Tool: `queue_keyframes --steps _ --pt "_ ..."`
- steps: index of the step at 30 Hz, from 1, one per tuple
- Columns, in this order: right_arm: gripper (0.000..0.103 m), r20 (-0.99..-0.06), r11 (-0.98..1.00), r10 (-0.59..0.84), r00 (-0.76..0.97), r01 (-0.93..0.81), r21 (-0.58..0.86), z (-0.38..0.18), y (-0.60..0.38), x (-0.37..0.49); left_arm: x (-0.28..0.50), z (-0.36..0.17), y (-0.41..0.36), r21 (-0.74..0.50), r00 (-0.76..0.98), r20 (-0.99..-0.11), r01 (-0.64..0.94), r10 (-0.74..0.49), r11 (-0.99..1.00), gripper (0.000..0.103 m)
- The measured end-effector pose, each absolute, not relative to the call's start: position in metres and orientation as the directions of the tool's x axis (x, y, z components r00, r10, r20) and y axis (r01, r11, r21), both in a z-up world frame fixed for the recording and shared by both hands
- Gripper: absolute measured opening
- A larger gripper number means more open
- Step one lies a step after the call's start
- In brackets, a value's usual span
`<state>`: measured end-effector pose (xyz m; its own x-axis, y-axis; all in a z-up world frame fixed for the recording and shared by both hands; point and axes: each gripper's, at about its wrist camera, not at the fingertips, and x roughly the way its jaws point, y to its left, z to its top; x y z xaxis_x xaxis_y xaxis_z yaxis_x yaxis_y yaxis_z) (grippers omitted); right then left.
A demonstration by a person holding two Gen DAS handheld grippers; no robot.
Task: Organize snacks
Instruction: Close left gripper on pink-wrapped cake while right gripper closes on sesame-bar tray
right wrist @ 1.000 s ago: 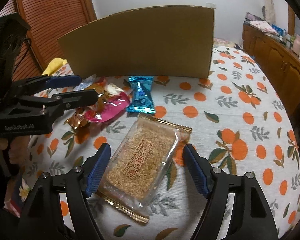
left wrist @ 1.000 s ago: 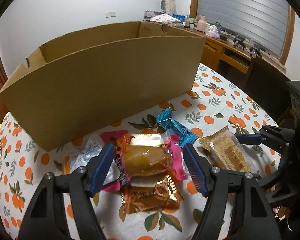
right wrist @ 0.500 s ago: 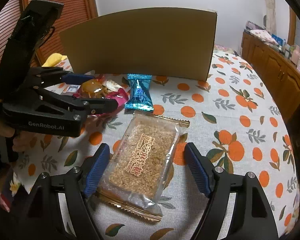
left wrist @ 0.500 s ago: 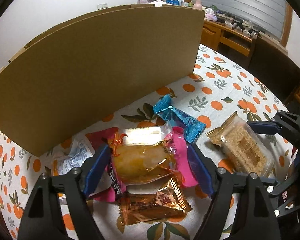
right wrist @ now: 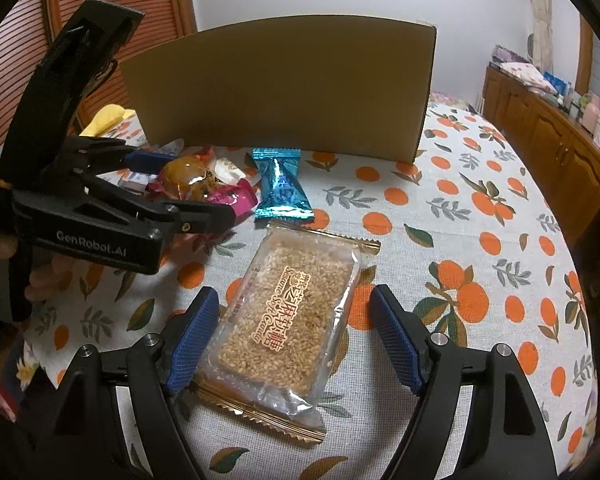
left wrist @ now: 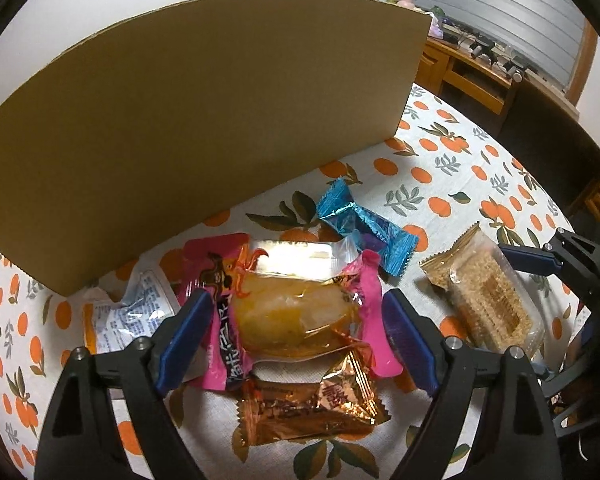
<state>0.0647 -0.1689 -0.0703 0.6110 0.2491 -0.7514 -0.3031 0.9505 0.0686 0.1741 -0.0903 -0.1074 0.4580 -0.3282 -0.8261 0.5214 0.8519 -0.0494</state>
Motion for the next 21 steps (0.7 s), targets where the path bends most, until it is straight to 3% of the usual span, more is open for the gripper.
queue_keyframes --steps 10,15,21 --pt "0.080 -0.751 0.950 0.248 0.612 -0.305 0.065 -0.070 -0.169 0.064 0.175 -0.105 -0.078 -0.119 0.465 -0.796 0.508 -0.388 0.853 0.077" --pt "0.080 -0.752 0.950 0.247 0.612 -0.306 0.063 -0.071 -0.168 0.064 0.168 -0.100 -0.075 -0.106 0.493 -0.774 0.519 -0.398 0.848 0.065" --pt "0.080 -0.757 0.947 0.245 0.606 -0.315 0.054 -0.070 -0.168 0.063 0.161 -0.099 -0.074 -0.060 0.535 -0.757 0.515 -0.375 0.855 0.061"
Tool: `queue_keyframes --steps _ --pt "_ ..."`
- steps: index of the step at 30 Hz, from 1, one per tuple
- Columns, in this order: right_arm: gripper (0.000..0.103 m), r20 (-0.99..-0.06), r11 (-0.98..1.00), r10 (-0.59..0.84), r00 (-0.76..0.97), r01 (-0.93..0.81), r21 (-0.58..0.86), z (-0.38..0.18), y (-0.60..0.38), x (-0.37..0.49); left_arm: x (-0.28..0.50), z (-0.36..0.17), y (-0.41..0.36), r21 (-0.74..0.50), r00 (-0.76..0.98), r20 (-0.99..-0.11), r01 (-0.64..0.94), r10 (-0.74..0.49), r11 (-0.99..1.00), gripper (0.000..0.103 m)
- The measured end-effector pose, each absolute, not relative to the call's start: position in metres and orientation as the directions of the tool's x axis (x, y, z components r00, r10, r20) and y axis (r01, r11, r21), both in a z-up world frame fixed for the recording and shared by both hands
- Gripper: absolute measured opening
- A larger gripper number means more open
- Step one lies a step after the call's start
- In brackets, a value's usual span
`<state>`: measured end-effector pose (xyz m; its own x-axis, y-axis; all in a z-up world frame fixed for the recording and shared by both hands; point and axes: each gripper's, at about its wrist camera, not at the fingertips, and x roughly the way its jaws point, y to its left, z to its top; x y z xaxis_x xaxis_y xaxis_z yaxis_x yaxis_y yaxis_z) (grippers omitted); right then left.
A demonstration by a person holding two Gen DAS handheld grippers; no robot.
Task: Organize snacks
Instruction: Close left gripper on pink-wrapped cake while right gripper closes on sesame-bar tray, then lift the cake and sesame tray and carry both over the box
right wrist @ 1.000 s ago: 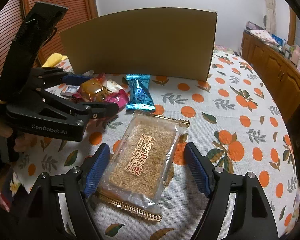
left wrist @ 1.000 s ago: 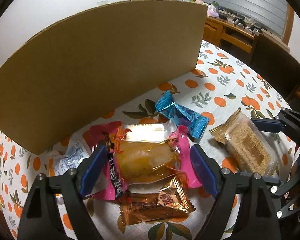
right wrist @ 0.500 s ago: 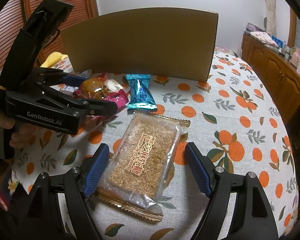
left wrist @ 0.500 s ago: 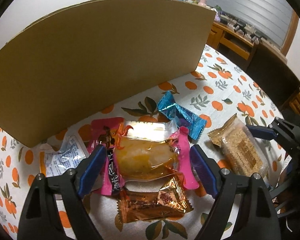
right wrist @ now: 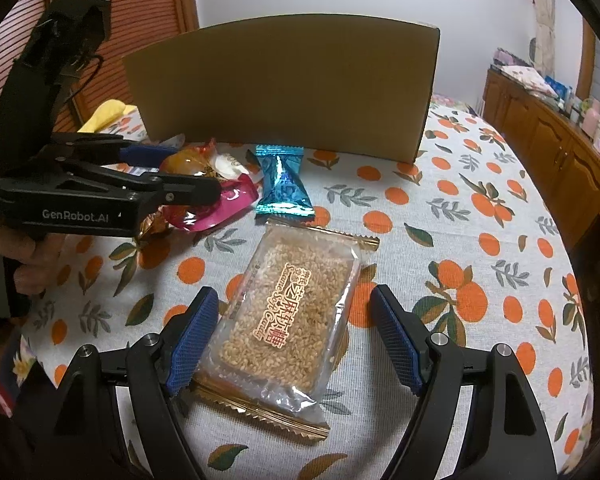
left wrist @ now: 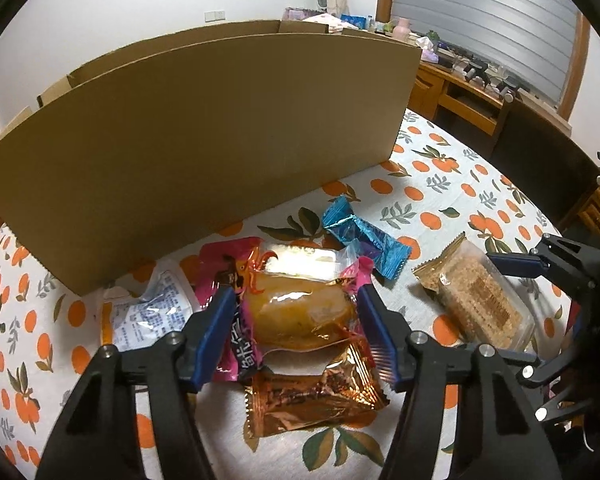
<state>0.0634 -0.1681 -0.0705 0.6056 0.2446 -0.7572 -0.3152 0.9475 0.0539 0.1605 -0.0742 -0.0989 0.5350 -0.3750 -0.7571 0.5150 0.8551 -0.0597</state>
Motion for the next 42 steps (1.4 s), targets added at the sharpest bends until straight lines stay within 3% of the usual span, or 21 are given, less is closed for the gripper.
queue_keyframes --steps 9,12,16,42 --pt "0.078 -0.764 0.944 0.240 0.598 -0.327 0.041 -0.070 -0.170 0.061 0.150 -0.086 -0.067 -0.073 0.577 -0.716 0.496 -0.392 0.865 0.062" --pt "0.071 -0.764 0.947 0.232 0.602 -0.319 0.036 -0.069 -0.172 0.061 0.145 -0.081 -0.066 -0.075 0.589 -0.703 0.496 -0.398 0.865 0.062" --pt "0.051 -0.764 0.950 0.225 0.605 -0.310 0.035 -0.068 -0.176 0.061 0.140 -0.076 -0.066 -0.079 0.597 -0.691 0.498 -0.407 0.864 0.062" --pt "0.047 -0.701 0.958 0.235 0.674 -0.281 0.052 -0.042 -0.195 0.053 0.119 -0.046 -0.069 -0.051 0.653 -0.627 0.509 -0.425 0.859 0.062"
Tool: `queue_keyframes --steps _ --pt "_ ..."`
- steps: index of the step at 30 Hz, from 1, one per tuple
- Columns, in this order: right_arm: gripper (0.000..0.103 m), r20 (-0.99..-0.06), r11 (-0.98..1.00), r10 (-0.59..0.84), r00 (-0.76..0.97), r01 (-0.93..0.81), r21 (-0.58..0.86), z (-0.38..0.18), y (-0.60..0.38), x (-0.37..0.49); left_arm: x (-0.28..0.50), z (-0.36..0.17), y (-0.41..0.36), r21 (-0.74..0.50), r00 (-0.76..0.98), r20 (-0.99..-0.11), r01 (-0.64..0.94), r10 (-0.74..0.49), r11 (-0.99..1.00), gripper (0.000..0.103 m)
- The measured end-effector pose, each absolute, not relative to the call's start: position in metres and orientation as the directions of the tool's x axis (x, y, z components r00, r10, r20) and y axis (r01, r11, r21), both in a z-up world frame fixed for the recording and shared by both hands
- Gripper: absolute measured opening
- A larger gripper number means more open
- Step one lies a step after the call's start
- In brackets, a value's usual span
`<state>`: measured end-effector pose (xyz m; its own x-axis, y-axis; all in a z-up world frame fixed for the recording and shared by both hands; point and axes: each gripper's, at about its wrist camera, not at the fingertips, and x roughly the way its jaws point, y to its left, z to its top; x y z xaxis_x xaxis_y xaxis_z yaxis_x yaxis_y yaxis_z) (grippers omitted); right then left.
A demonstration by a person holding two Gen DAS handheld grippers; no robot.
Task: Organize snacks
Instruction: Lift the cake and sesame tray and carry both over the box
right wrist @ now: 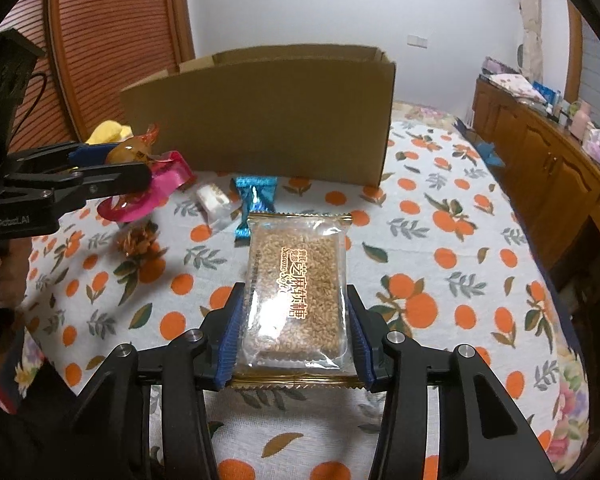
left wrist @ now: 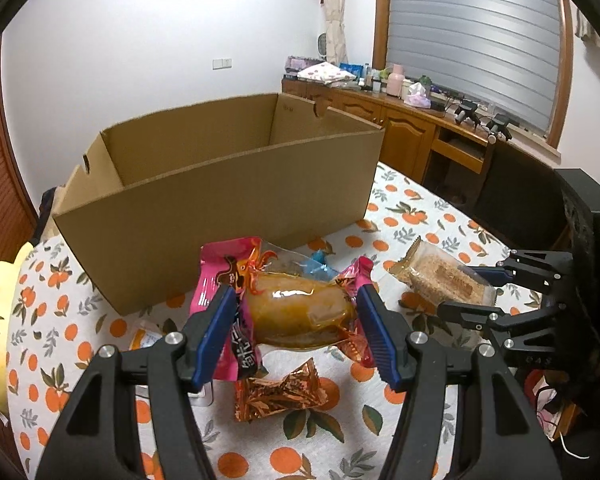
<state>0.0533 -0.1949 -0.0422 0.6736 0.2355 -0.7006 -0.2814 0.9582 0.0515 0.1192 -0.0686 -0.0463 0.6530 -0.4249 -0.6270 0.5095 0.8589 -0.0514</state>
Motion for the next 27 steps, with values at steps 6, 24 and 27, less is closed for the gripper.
queue_keyframes --steps 6,24,27 --pt "0.047 -0.682 0.961 0.229 0.695 -0.273 0.045 -0.033 -0.199 0.053 0.119 -0.037 -0.068 -0.045 0.667 -0.612 0.507 -0.425 0.861 0.062" --pt "0.047 -0.616 0.952 0.236 0.752 -0.307 -0.010 0.009 -0.191 0.058 0.117 -0.002 -0.049 -0.027 0.724 -0.548 0.485 -0.419 0.874 0.062" --pt "0.047 -0.600 0.948 0.238 0.764 -0.318 -0.029 0.020 -0.186 0.060 0.118 0.007 -0.038 -0.028 0.738 -0.534 0.472 -0.412 0.881 0.062"
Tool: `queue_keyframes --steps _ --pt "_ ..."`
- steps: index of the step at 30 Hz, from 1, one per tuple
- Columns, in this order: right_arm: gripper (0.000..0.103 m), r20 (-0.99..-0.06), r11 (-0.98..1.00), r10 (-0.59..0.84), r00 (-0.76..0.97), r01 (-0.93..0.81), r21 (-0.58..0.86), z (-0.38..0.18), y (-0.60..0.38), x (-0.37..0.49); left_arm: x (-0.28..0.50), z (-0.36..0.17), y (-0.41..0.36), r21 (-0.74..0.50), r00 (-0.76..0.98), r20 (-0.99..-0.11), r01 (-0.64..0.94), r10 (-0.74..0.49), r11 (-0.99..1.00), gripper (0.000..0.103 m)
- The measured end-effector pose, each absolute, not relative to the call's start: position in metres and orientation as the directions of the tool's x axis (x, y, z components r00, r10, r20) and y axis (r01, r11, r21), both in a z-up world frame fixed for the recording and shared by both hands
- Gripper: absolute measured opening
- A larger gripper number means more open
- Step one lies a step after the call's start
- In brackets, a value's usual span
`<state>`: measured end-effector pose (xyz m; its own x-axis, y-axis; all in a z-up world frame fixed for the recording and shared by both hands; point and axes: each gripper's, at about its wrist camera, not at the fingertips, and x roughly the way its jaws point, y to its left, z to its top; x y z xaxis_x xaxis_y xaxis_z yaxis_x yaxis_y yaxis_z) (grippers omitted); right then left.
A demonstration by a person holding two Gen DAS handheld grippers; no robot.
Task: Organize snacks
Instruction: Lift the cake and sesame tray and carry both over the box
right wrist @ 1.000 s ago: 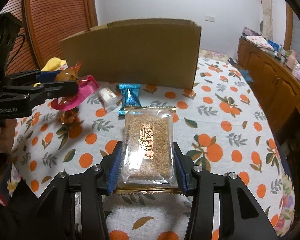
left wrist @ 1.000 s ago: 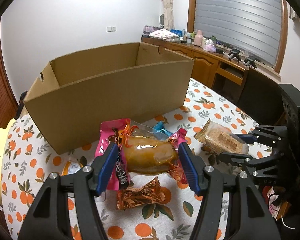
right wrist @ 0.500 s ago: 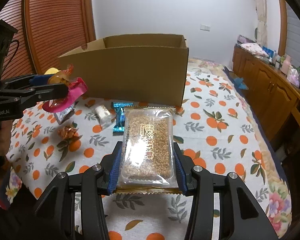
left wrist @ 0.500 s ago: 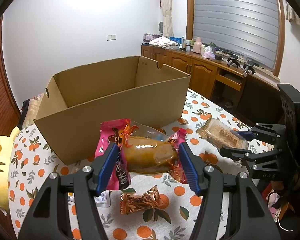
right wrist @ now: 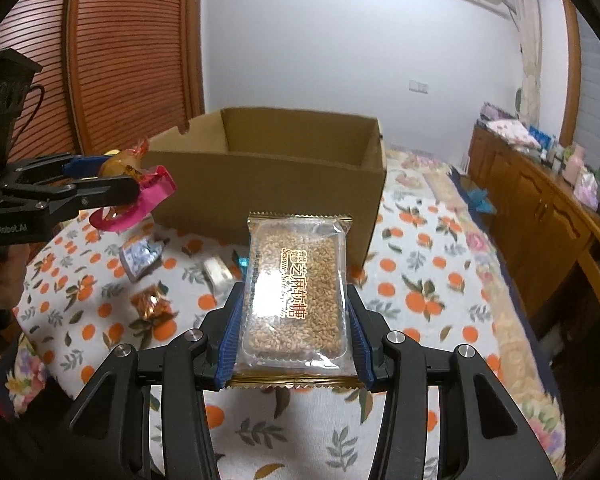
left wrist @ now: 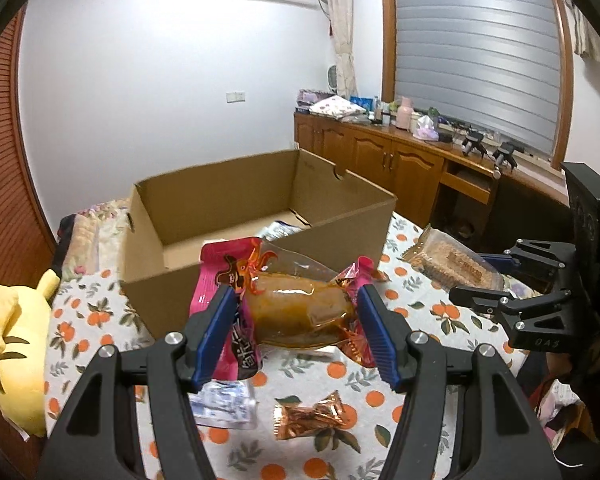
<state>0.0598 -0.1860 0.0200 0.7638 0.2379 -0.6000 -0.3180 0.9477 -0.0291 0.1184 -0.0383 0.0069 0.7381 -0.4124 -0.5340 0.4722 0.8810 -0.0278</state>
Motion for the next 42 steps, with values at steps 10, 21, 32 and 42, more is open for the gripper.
queue_keyframes --steps 10,21,32,42 --pt "0.047 -0.568 0.934 0.248 0.785 -0.349 -0.076 0.049 -0.170 0.072 0.124 0.031 -0.008 -0.006 0.778 -0.509 0.426 -0.369 0.905 0.062" --pt "0.047 -0.554 0.916 0.271 0.787 -0.387 -0.103 0.065 -0.152 0.100 0.142 0.041 -0.005 0.011 0.787 -0.502 0.421 -0.359 0.907 0.063" --pt "0.047 -0.547 0.899 0.312 0.777 -0.427 -0.093 0.077 -0.139 0.151 0.197 0.046 -0.001 -0.001 0.788 -0.505 0.408 -0.353 0.913 0.063" --pt "0.047 -0.549 0.884 0.342 0.763 -0.459 -0.087 0.069 -0.129 0.207 0.256 0.031 -0.005 0.001 0.770 -0.557 0.376 -0.312 0.927 0.063"
